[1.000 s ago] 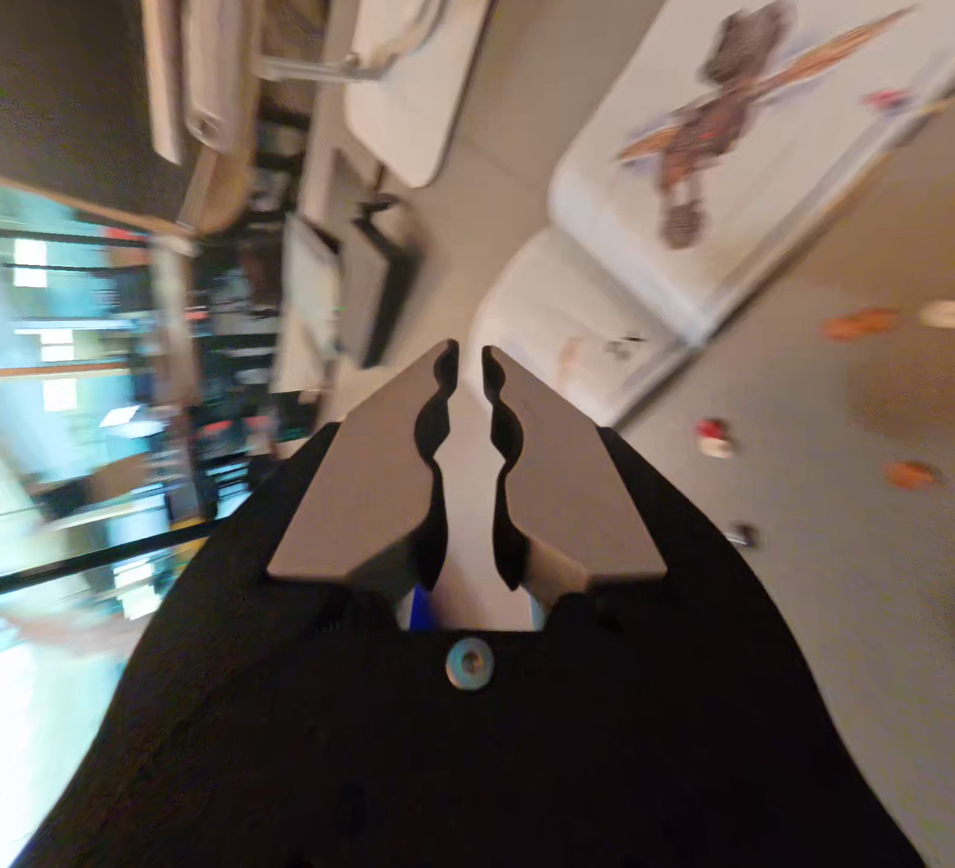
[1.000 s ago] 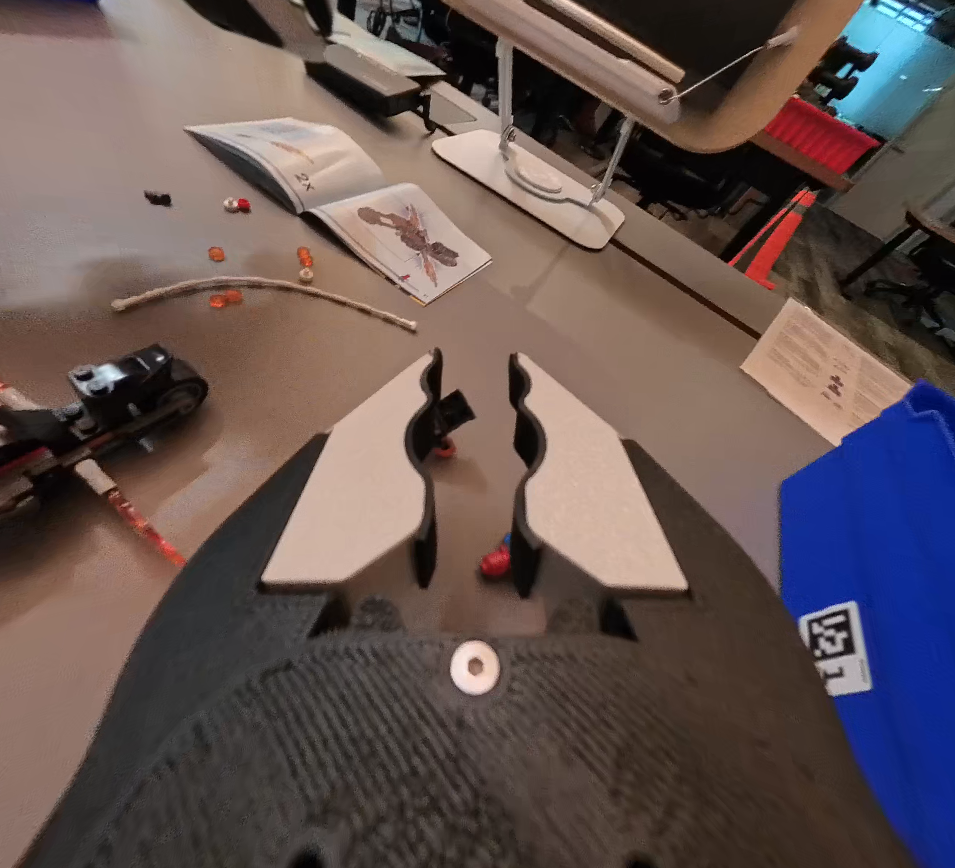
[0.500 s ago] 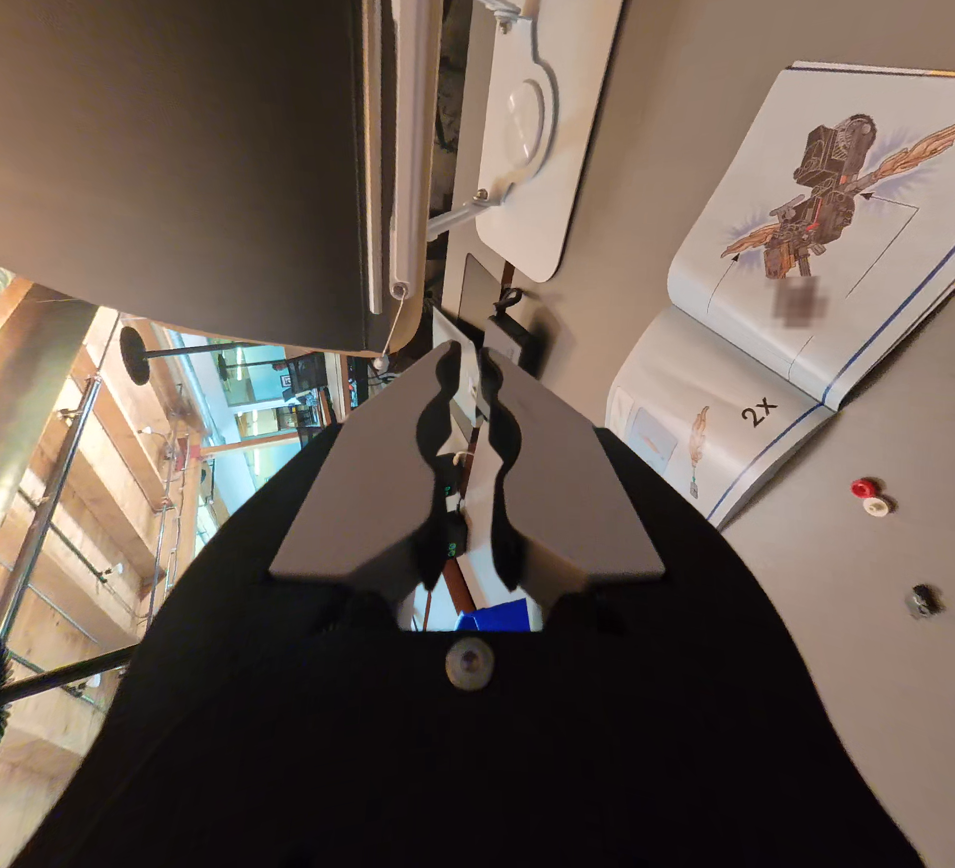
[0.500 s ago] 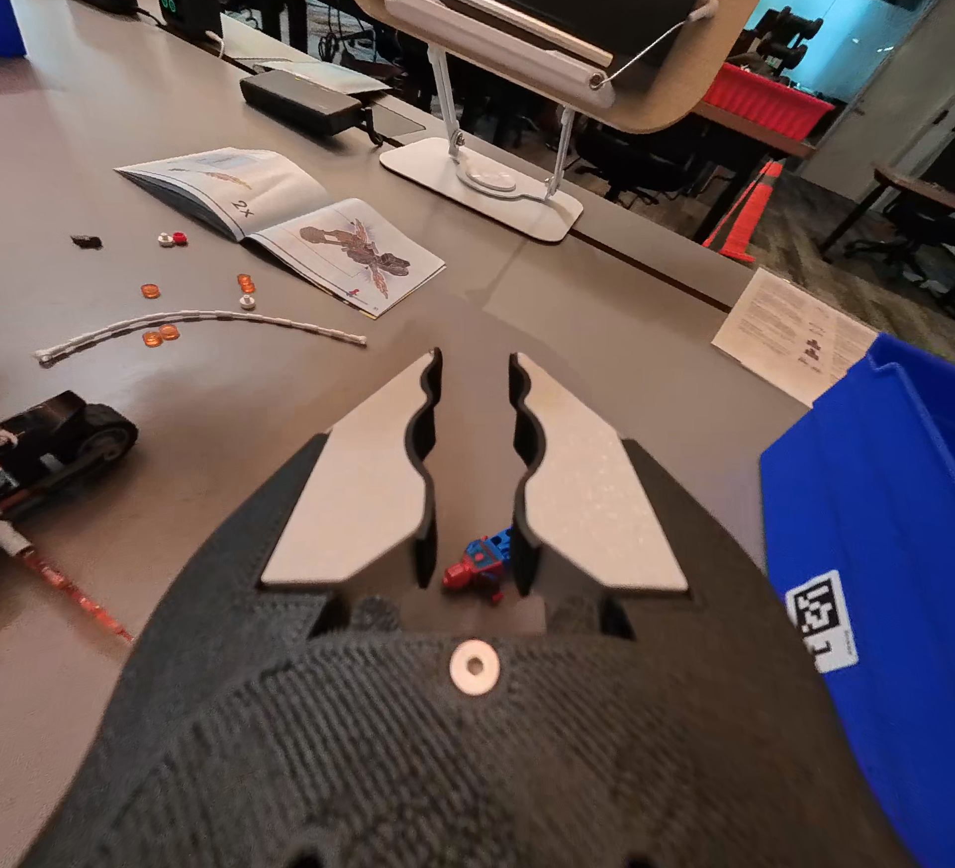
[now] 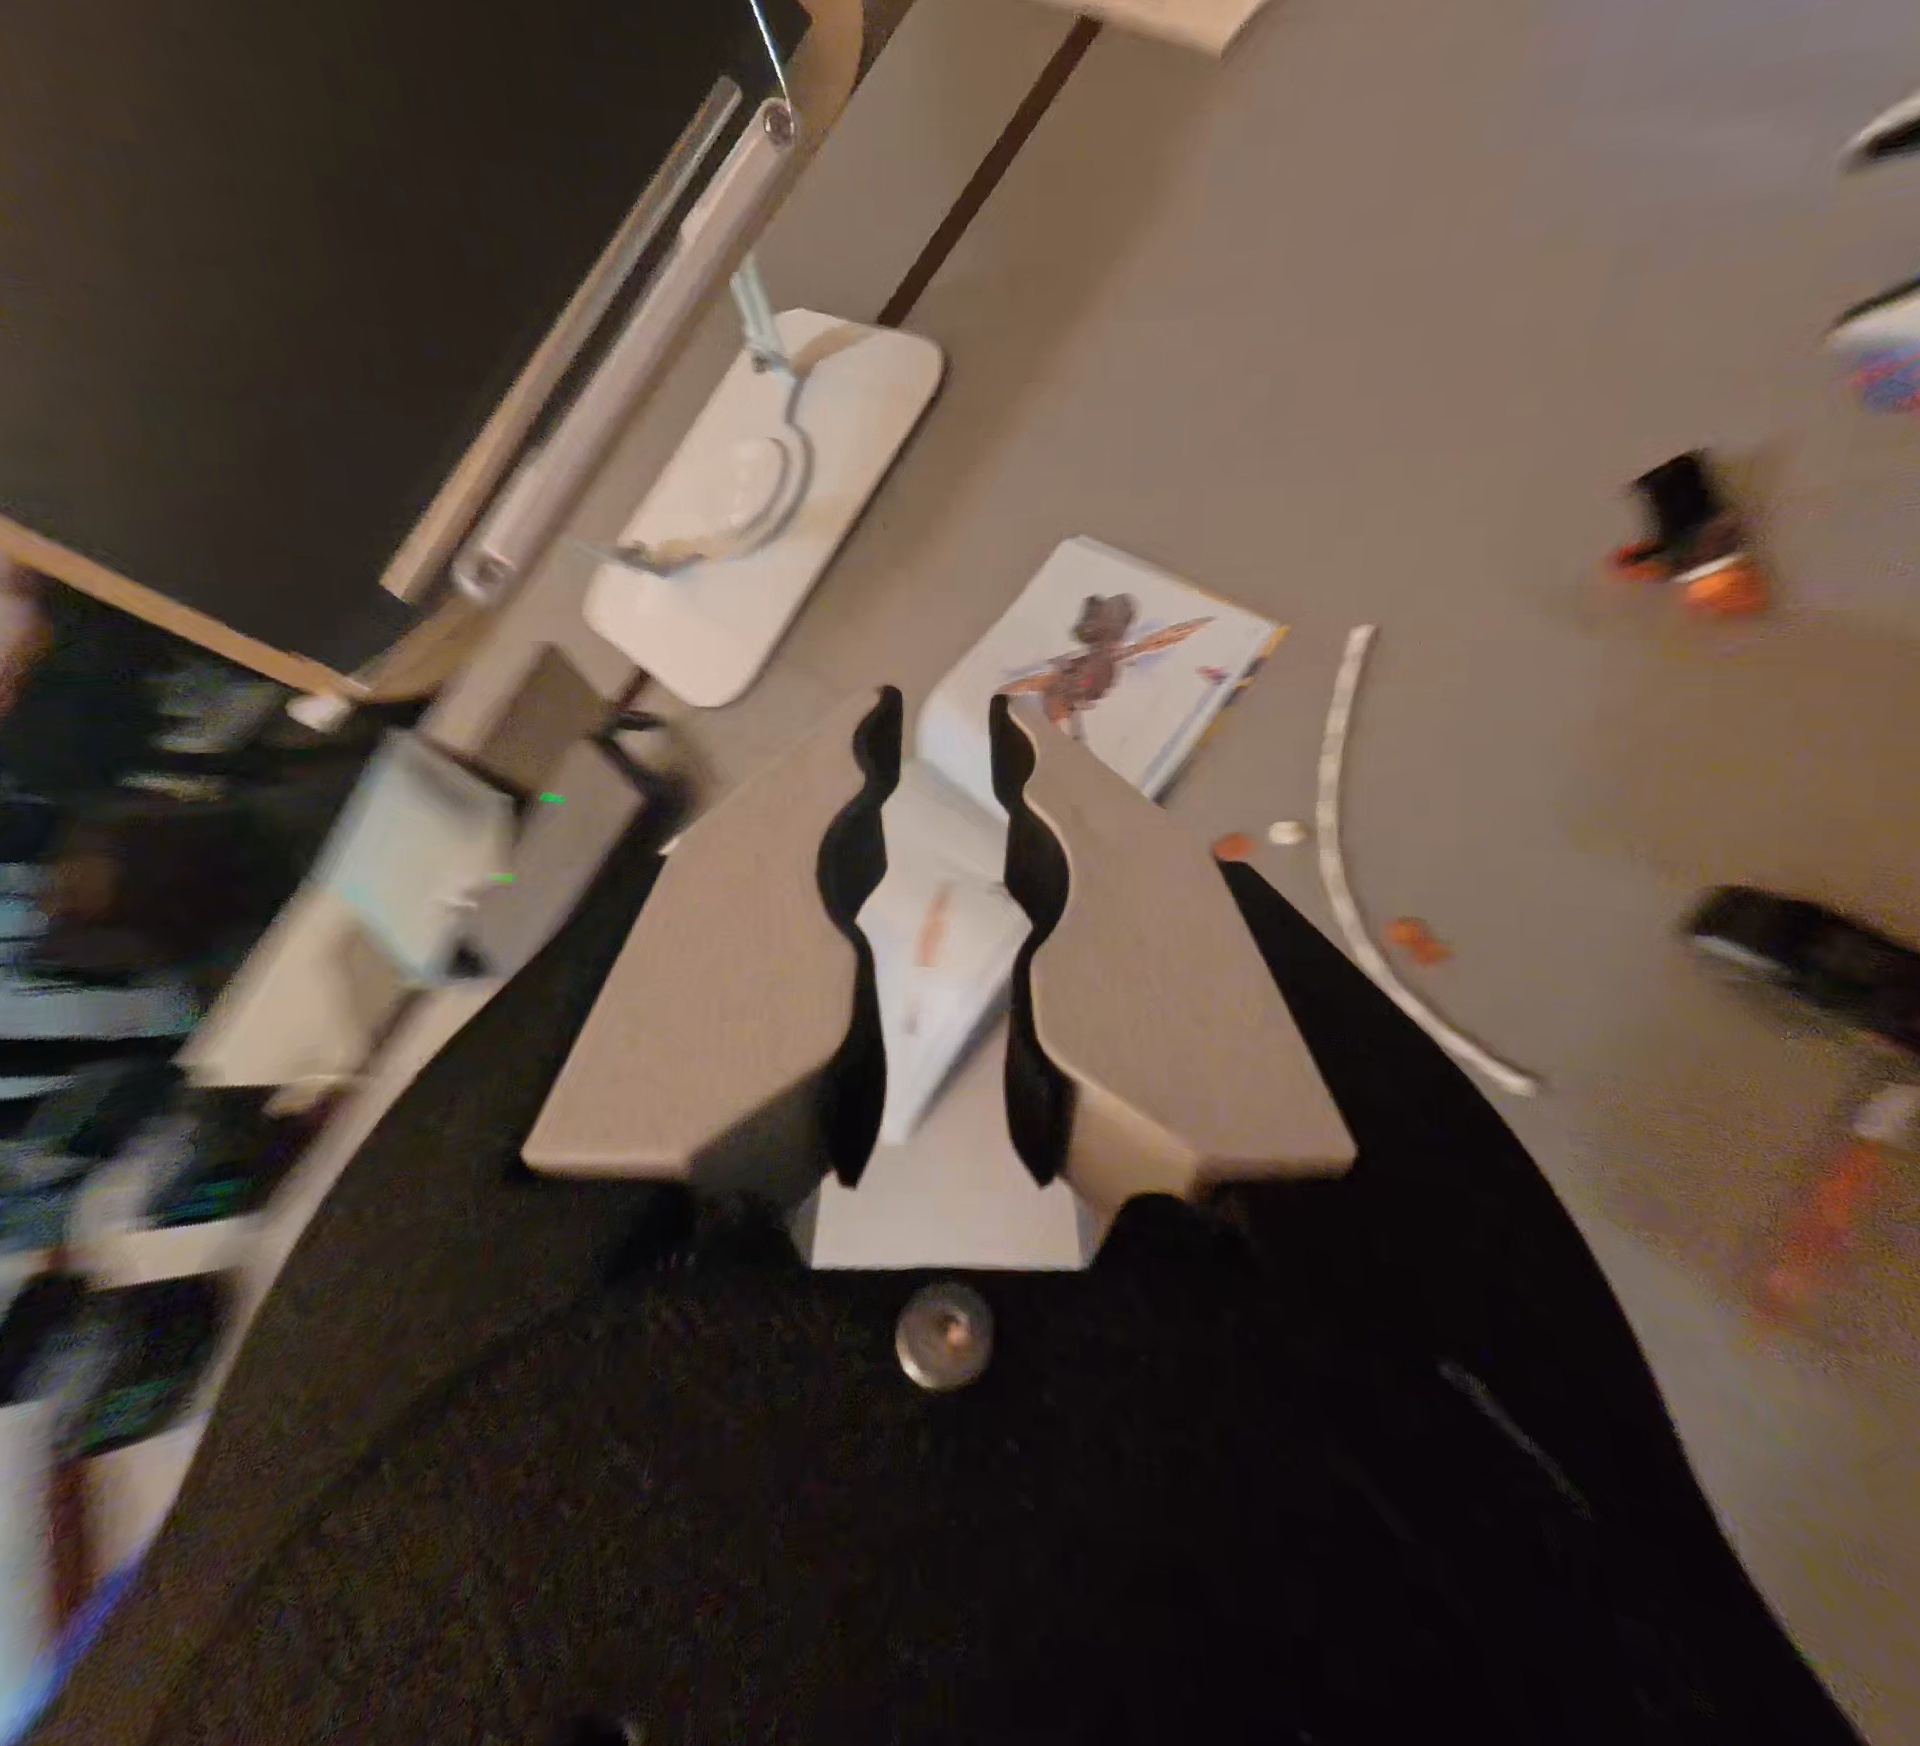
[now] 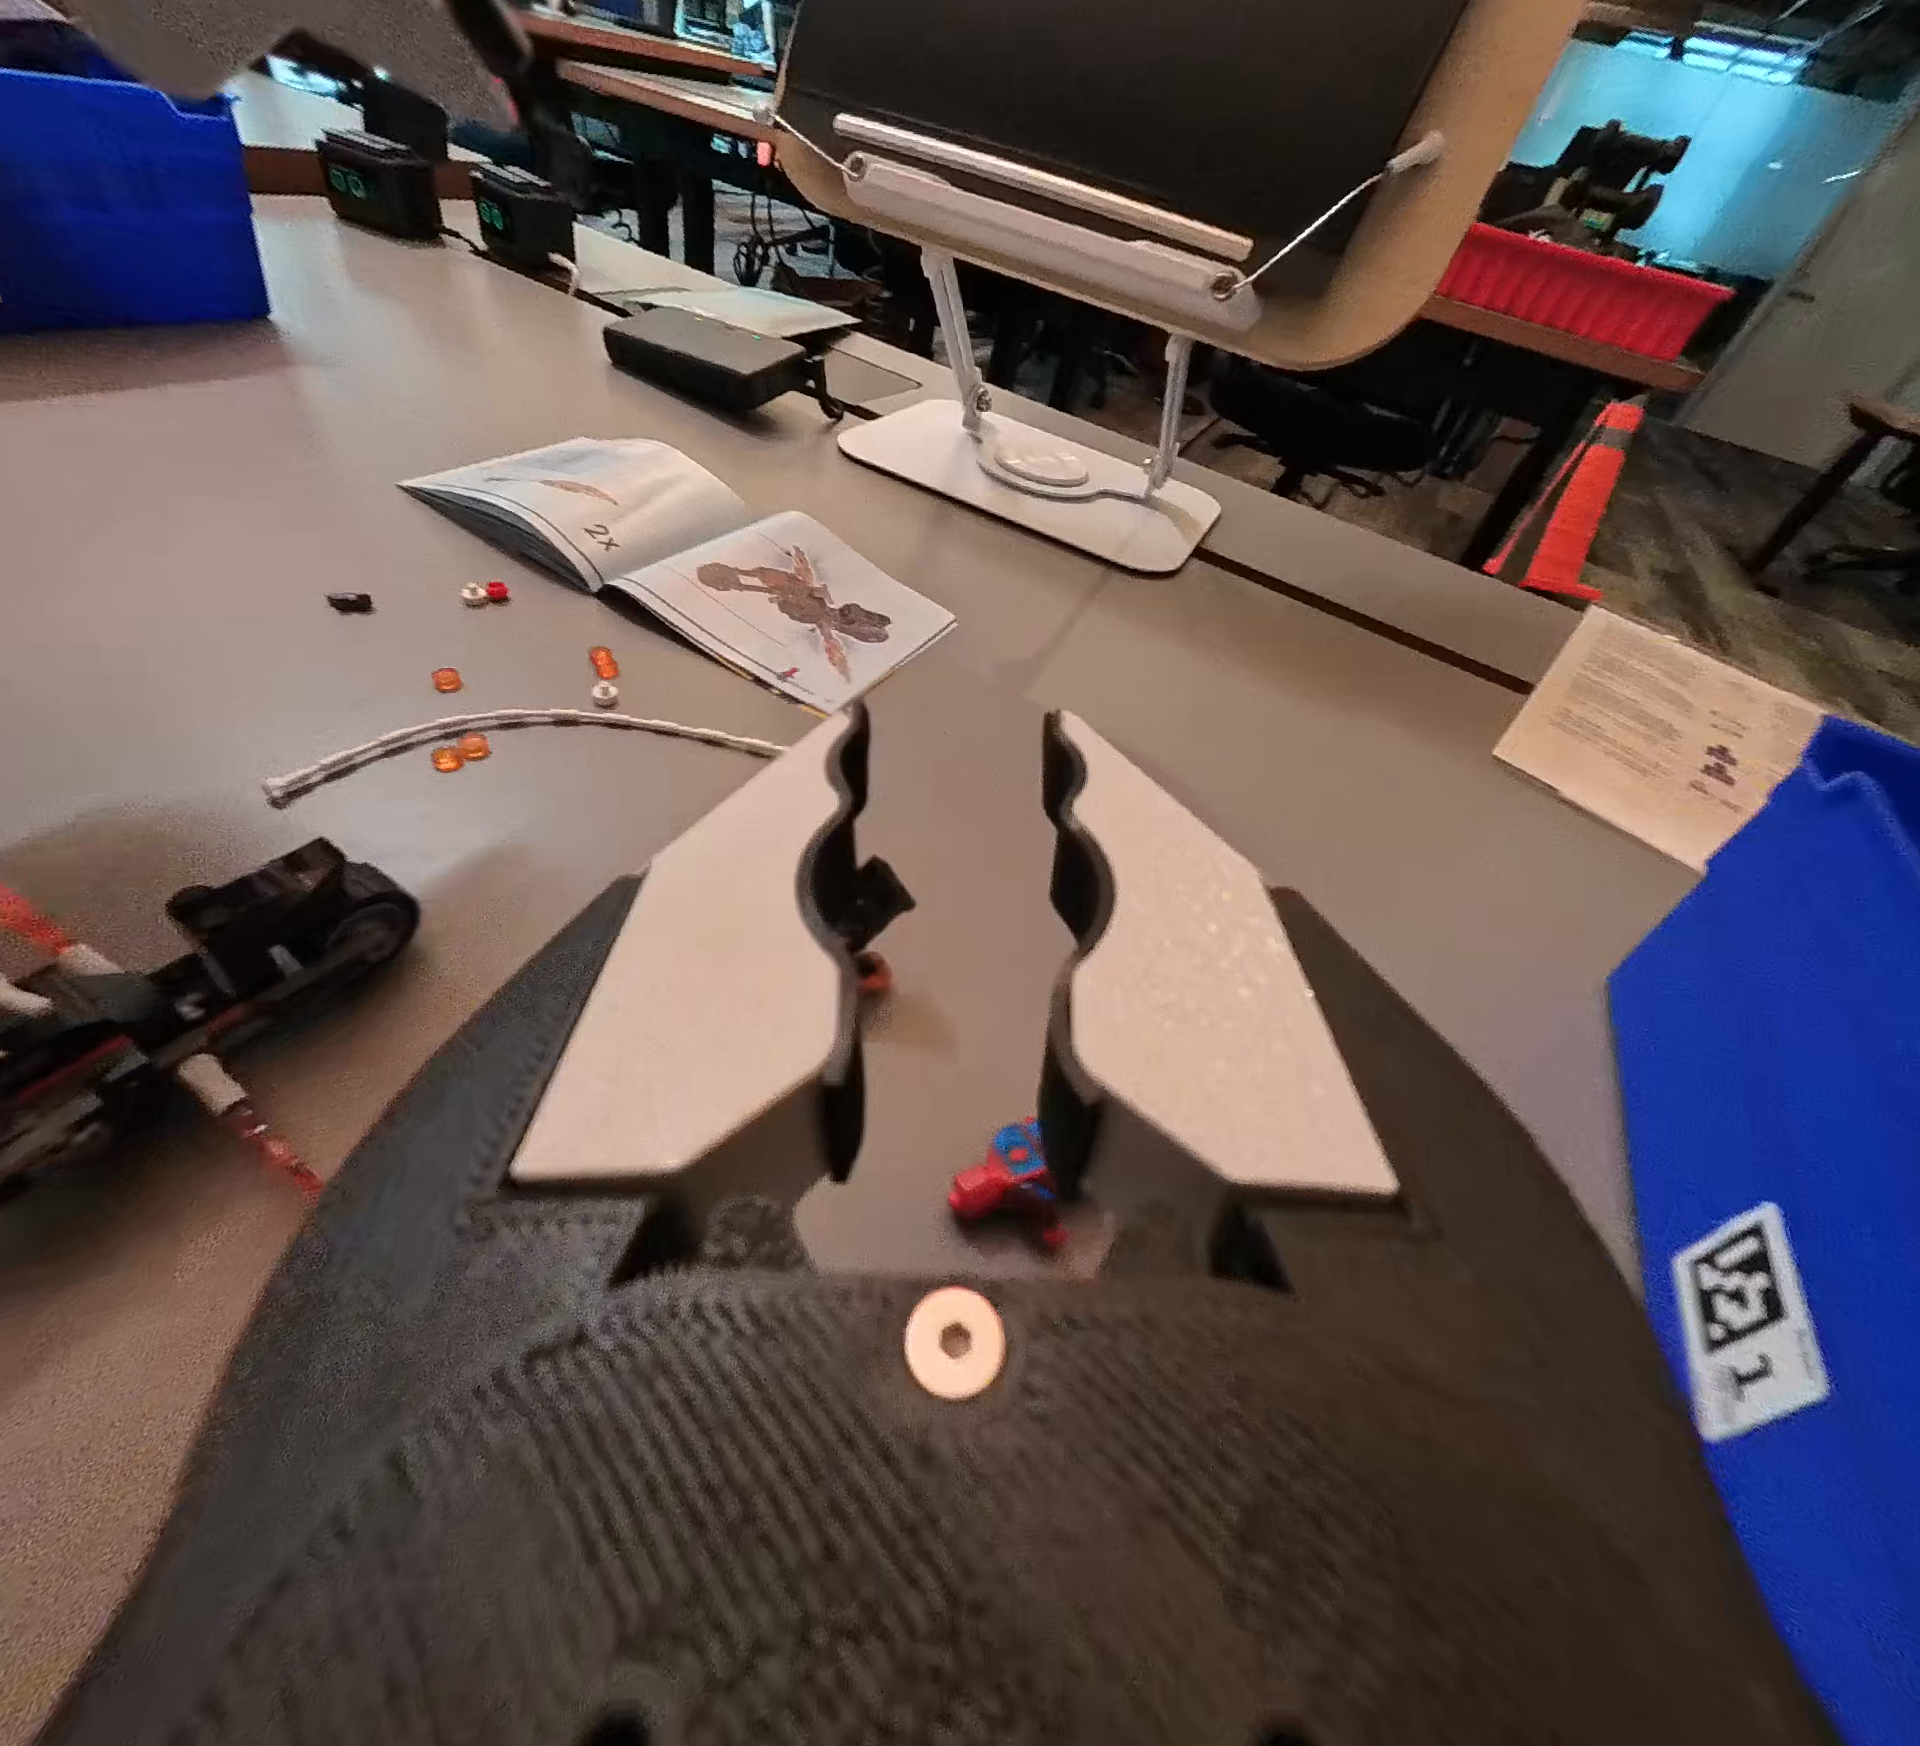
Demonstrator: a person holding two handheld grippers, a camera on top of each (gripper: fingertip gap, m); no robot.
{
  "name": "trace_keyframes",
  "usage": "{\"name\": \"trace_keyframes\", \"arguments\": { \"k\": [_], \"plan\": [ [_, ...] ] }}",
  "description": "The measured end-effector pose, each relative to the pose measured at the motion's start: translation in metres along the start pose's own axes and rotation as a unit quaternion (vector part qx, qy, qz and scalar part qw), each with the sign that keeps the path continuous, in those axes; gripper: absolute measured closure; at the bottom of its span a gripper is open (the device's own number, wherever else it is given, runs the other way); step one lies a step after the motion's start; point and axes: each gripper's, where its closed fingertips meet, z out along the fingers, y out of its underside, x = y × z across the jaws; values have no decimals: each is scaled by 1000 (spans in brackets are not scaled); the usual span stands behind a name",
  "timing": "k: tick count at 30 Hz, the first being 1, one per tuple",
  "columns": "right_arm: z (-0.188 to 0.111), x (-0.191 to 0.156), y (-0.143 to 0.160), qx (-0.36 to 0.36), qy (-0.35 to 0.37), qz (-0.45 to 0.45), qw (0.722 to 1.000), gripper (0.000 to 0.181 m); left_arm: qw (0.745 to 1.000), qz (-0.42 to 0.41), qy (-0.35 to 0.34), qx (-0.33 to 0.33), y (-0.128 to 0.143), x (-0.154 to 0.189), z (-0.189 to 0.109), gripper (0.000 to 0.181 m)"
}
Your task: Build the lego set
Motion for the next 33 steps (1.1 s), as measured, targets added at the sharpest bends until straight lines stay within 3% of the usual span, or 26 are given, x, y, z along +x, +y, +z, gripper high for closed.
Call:
{"name": "trace_keyframes", "arguments": {
  "k": [3,8,14,18,22,33],
  "plan": [
    [4,-14,1,-1,-46,37,998,133,984,-101,104,100,10,11,-22,152],
    [1,-21,-8,27,-93,91,991,132,961,-169,163,149,38,14,-32,151],
    [-2,-20,-8,34,-134,151,979,130,895,-271,272,228,43,48,-27,151],
    [-4,-22,-10,41,-146,157,976,131,858,-306,331,245,38,62,-27,147],
    [-3,-26,-9,35,-153,152,976,131,857,-306,329,252,42,67,-27,147],
    [1,-30,-4,16,-159,148,976,131,885,-270,308,220,53,71,-10,146]
  ]
}}
